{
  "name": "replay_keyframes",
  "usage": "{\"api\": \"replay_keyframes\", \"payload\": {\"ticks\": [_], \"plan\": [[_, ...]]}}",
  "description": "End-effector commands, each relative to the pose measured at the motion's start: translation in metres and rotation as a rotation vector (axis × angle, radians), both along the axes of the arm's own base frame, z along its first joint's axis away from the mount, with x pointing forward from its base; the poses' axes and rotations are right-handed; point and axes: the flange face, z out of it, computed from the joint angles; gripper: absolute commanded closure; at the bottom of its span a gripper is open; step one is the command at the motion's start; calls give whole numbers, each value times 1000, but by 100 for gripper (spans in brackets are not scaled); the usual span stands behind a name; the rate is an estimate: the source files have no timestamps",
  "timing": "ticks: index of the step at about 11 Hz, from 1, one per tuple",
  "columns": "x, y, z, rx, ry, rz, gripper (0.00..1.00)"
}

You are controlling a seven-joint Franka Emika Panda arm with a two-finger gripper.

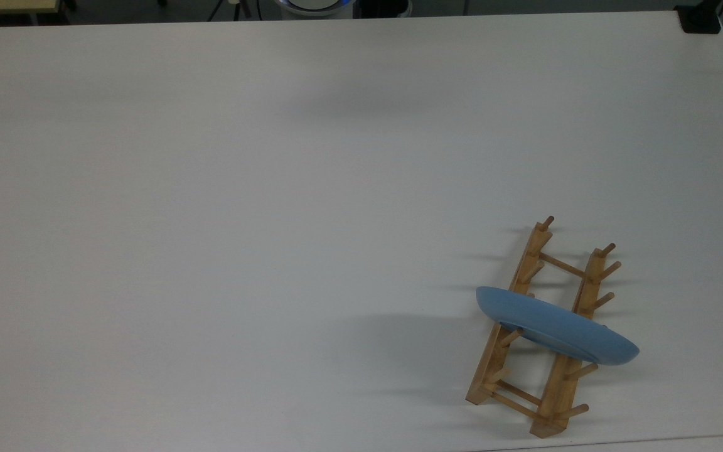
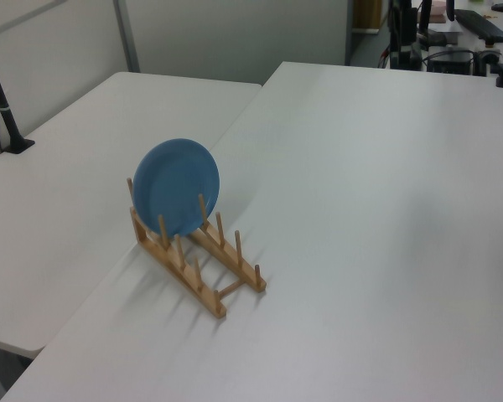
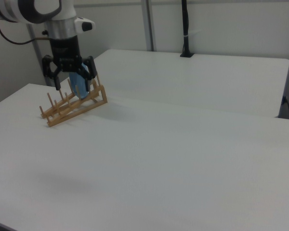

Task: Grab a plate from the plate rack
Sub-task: 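Move the open gripper down toward the rim of the blue plate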

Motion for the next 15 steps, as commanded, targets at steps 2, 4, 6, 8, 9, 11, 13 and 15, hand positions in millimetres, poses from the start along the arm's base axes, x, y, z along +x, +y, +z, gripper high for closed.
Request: {"api": "replay_keyframes", "payload": {"ticks": [2, 4, 6, 8, 9, 11, 13, 15], "plan": [[17, -18, 30, 10, -208, 105, 0], [35, -8, 38, 57, -343, 57, 0], [55, 15, 32, 82, -421, -1, 0], [90, 72, 10, 146, -538, -89, 0], [103, 98, 2, 180, -597, -128, 0], [130, 147, -29, 208, -743, -187, 0], [143, 179, -60, 199, -818, -210, 0], [157, 198, -80, 193, -882, -222, 0]]}}
